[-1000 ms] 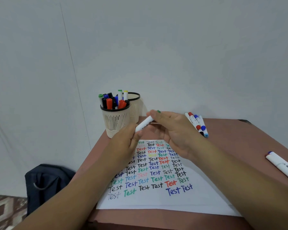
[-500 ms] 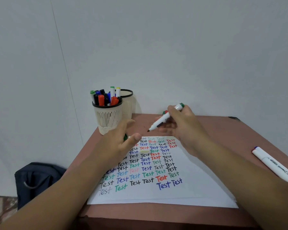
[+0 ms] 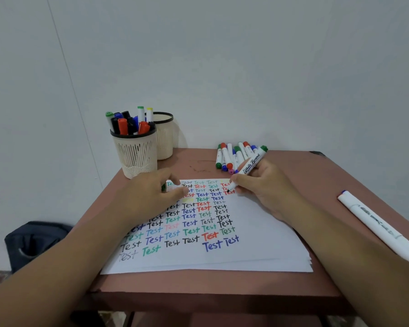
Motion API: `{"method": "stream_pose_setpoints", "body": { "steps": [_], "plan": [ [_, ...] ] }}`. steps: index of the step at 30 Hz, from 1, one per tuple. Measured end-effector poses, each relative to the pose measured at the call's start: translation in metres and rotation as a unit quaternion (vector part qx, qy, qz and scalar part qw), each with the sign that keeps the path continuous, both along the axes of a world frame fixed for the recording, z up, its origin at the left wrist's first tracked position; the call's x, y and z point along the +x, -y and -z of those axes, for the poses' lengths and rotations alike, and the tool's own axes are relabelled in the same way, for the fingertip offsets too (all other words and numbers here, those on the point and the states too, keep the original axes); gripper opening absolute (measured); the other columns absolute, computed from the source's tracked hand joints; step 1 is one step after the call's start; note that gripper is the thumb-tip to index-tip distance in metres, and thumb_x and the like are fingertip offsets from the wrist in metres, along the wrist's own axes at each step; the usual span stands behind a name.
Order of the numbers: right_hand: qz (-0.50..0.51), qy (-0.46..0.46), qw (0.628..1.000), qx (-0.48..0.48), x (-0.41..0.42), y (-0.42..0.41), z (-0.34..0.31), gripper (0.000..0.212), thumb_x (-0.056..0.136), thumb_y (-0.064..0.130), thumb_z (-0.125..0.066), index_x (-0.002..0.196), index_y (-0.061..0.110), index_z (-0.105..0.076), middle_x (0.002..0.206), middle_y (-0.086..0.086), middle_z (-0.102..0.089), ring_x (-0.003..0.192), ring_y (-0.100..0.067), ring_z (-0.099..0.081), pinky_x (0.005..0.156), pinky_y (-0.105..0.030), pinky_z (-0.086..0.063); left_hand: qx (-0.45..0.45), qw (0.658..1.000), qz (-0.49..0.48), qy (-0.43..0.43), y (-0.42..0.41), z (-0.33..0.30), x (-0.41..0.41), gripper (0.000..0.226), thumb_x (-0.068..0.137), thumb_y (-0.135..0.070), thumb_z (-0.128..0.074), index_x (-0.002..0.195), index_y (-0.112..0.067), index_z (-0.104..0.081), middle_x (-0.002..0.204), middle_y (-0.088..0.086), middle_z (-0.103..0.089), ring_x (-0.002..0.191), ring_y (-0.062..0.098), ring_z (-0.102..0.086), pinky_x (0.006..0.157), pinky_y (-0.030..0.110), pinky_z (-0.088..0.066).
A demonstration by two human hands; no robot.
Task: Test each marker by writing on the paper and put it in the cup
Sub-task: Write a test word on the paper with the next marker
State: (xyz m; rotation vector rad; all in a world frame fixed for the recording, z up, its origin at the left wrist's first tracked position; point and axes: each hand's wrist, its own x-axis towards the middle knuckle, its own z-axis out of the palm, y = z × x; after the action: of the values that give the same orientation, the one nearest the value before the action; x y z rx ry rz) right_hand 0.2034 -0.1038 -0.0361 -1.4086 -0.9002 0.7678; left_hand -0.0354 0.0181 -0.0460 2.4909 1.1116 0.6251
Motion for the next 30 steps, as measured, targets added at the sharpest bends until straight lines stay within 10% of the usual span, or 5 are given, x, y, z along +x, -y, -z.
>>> {"method": "stream_pose_setpoints", "body": {
  "steps": [30],
  "plan": [
    [-0.023,0.030,0.999,-0.031,0.0011,-0.0012,0.0014,0.026,0.090,0.001,-0.075,0.112,0.009,-0.064,0.106,-0.024,-0.074,0.073,-0.016,-0.070,0.076,-0.029,-0.063,-0.002,1.000,-0.014,-0.013,-0.0002,-0.0025,0.0012,0.029,0.089,-0.059,-0.062,0.108,-0.039,-0.057,0.081,-0.011,-0.064,0.072,0.004,-0.060,0.058,0.027,-0.040]
  ]
}}
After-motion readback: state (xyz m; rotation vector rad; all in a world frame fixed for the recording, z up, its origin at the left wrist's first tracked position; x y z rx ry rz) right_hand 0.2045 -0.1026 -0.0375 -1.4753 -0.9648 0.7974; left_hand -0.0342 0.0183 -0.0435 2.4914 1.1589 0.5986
